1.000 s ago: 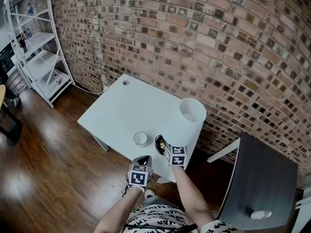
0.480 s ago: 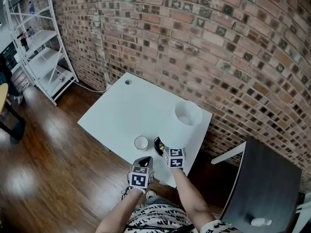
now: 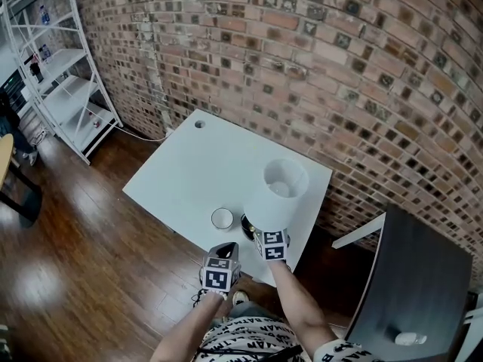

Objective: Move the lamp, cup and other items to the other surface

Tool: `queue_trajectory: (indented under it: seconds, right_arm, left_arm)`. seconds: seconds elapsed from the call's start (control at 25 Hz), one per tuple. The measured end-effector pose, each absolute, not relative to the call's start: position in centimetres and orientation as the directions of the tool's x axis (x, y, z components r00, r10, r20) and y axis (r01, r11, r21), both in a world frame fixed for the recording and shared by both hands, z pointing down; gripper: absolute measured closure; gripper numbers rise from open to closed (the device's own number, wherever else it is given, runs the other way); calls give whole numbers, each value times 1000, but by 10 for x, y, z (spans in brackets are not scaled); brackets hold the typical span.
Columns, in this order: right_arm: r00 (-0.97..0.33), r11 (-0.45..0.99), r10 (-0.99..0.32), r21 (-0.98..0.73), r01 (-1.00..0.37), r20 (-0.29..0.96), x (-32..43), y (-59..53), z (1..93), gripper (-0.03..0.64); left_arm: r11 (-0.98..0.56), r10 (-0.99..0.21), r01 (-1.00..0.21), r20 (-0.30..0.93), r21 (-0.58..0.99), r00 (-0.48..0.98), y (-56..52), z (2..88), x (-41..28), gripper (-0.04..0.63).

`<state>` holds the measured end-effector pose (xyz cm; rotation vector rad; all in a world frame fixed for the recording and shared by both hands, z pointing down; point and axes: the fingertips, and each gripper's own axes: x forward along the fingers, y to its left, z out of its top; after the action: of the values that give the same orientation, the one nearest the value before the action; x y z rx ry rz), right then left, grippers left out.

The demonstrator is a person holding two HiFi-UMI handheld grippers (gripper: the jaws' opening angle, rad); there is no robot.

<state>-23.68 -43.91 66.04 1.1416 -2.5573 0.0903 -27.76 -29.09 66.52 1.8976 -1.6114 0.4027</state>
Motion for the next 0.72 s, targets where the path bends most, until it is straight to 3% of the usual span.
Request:
queue_trajectory:
  seconds: [0.44,0.48,0.56,0.64,0.72]
  right_arm:
    - [-618,667,-729,102,-738,293,-238,-429,655,555]
    - [-610,657,-739,103,-747,285,-237,-431,654,537]
    - [-603,646,-747,91,-758,280,-235,-434,657,400]
    - [-601,647,-744,91,-757,292,-233,-435,663,363]
    - [-601,651,-733,71,-756,319,-228,-431,669,269]
  left_arm:
    - [-87,-770,-964,597,252,226,-285,669,-271,594]
    - [-89,-769,-963,597,252,228,-285,669,-270,594]
    - [-94,-766,-964,601,250,230,-283,670,-269,594]
    - [-95,-763,-963,604,250,232,-281,673,-269,594]
    - [-97,-763,-962,602,254,236,-281,673,-267,594]
